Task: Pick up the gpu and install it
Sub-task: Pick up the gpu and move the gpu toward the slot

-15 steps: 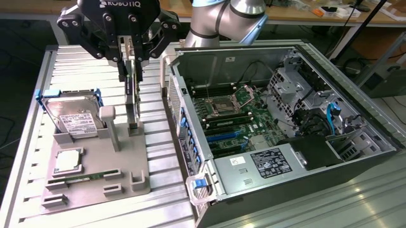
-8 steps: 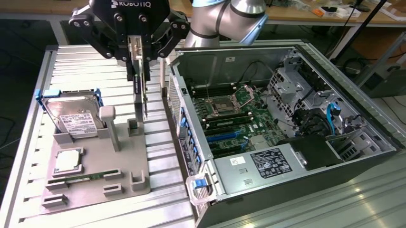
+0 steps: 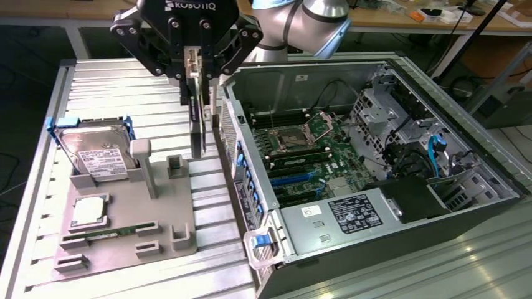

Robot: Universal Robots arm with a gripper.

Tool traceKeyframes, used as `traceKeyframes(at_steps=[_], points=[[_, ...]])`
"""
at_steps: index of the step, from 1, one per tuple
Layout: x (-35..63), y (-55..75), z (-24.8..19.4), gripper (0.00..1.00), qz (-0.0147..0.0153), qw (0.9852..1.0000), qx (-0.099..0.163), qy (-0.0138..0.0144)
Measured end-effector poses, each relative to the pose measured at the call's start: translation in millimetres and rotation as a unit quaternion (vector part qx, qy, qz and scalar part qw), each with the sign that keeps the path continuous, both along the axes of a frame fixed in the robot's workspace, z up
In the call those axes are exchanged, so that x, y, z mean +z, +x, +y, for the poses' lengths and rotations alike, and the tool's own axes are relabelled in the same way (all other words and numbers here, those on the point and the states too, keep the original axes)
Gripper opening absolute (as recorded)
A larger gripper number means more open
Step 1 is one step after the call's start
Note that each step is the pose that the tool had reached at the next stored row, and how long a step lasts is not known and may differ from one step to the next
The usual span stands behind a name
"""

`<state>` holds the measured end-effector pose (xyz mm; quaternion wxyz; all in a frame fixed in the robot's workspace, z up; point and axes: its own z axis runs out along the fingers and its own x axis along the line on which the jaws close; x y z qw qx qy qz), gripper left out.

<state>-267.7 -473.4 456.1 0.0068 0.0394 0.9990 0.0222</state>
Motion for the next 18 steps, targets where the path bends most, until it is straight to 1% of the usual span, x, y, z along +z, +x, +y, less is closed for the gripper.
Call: traceKeyframes(at_steps=[18], points=[[0.0, 17.3, 0.0, 0.27, 0.0, 1.0, 0.0, 0.0]])
